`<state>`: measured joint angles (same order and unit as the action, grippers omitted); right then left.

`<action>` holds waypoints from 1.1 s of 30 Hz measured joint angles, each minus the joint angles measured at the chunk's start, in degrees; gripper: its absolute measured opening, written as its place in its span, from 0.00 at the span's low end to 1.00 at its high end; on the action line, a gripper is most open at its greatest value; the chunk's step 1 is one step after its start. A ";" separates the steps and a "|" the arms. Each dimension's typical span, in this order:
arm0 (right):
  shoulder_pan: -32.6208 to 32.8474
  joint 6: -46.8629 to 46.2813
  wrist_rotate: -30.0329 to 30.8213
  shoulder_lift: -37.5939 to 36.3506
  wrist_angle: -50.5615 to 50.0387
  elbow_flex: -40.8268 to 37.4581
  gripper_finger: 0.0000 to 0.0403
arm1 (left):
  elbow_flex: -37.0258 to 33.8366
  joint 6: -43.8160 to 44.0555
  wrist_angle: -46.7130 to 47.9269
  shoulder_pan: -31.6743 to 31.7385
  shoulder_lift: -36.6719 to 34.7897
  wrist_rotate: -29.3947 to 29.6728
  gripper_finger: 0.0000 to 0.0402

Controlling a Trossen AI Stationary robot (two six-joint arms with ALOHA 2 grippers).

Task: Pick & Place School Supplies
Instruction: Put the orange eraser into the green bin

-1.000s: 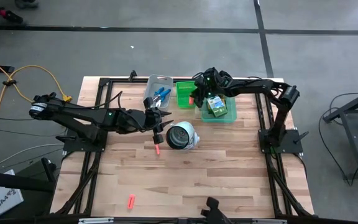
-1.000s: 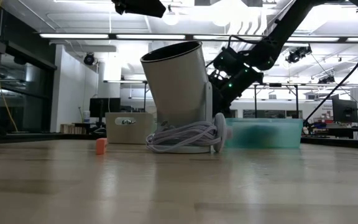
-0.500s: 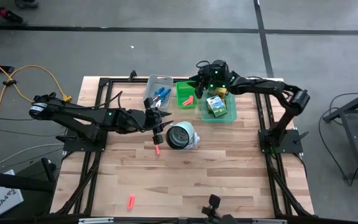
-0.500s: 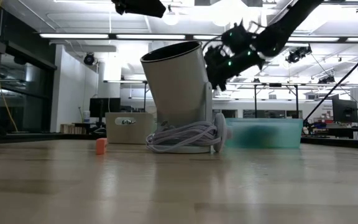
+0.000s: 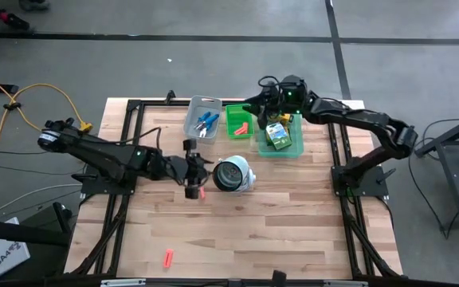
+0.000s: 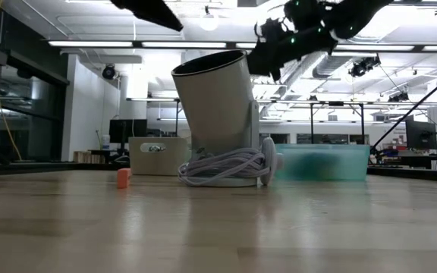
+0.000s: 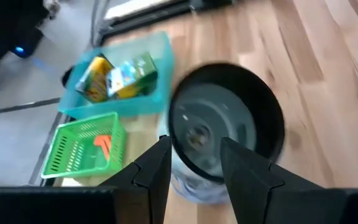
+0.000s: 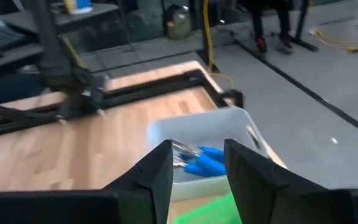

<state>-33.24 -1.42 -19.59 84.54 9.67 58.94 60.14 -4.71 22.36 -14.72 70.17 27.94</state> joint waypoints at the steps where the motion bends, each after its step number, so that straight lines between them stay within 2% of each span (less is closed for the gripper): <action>1: 0.82 0.01 -0.05 -0.59 -0.29 0.00 0.33 | 0.00 0.00 0.93 -0.62 0.00 0.02 0.33; 10: 8.60 -0.28 0.08 -3.60 -0.76 0.00 0.33 | 0.00 8.73 8.74 -5.11 0.00 0.44 0.33; 15: 12.94 -0.88 0.00 -4.26 -1.08 0.00 0.32 | 0.00 9.56 15.06 -8.43 0.00 0.23 0.33; 17: 14.85 -1.50 0.02 -4.44 -1.14 0.00 0.32 | 0.00 9.27 16.37 -9.53 0.00 -1.39 0.33; 22: 19.00 -3.56 -0.05 -5.24 -2.59 0.00 0.32 | 0.00 9.05 17.17 -10.15 0.00 -10.27 0.33; 24: 20.94 -3.90 0.15 -5.49 -2.74 0.00 0.32 | 0.00 10.03 18.00 -10.10 0.00 -10.12 0.33; 28: 24.11 -7.33 0.29 -6.21 -3.92 -0.03 0.32 | 0.00 17.02 20.97 -9.53 0.00 -8.26 0.33; 33: 28.85 -9.20 1.46 -6.76 -5.20 -0.02 0.32 | 0.00 29.89 23.33 -10.34 0.00 -8.13 0.33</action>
<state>-4.38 -10.61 -18.13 77.78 4.47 58.92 60.14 25.18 45.69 -25.06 70.17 19.81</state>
